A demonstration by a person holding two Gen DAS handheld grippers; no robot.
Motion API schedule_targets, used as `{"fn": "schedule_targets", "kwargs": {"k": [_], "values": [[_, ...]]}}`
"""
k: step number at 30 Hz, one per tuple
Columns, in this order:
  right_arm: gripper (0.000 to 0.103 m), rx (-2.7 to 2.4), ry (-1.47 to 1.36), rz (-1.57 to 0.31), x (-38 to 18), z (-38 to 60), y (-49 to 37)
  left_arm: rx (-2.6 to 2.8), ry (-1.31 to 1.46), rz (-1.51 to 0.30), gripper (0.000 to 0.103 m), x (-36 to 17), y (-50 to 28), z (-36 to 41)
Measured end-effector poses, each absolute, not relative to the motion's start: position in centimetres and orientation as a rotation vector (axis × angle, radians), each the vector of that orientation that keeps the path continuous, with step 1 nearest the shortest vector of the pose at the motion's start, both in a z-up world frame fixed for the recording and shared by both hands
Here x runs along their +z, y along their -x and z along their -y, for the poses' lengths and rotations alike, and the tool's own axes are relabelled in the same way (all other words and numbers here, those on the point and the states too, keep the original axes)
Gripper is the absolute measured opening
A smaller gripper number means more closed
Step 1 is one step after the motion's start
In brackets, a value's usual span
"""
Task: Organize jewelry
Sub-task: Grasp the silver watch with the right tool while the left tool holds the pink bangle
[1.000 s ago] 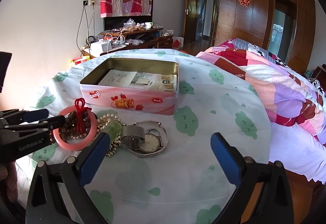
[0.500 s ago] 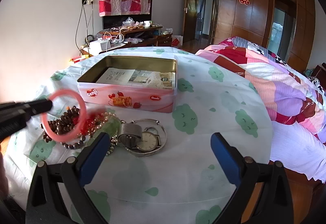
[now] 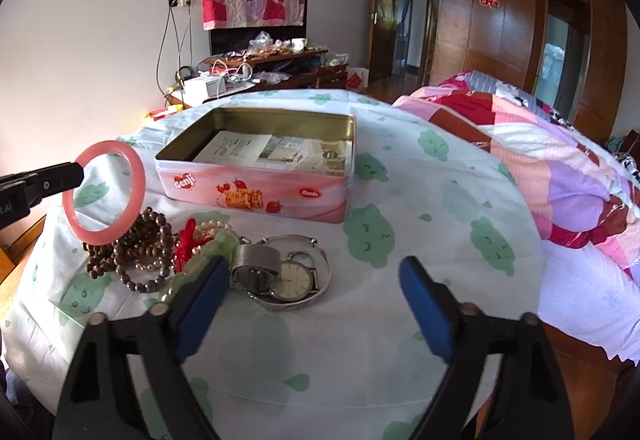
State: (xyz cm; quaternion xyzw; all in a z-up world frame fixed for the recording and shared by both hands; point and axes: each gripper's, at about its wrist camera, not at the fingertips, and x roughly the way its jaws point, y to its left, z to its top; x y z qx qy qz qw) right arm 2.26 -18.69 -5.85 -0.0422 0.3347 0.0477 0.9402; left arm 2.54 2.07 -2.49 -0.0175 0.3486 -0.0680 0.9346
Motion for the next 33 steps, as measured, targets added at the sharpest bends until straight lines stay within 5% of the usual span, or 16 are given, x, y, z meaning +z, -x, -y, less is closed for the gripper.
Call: {"fn": "schedule_targets", "kwargs": {"k": [8, 11, 14, 33], "values": [[0.072, 0.175, 0.131, -0.727, -6.7, 17.1, -3.1, -0.138, 0.037, -0.726, 0.010, -3.0, -2.7, -2.1], [0.060, 0.204, 0.160, -0.746, -7.1, 16.3, -3.6, -0.139, 0.036, -0.728, 0.010, -3.2, -2.7, -2.1], [0.033, 0.254, 0.153, -0.778, -7.7, 16.1, -4.0, -0.138, 0.036, -0.727, 0.010, -3.2, -2.7, -2.1], [0.032, 0.303, 0.074, -0.626, -2.9, 17.8, -2.4, -0.153, 0.042, -0.690, 0.010, -1.7, -1.9, -1.9]]}}
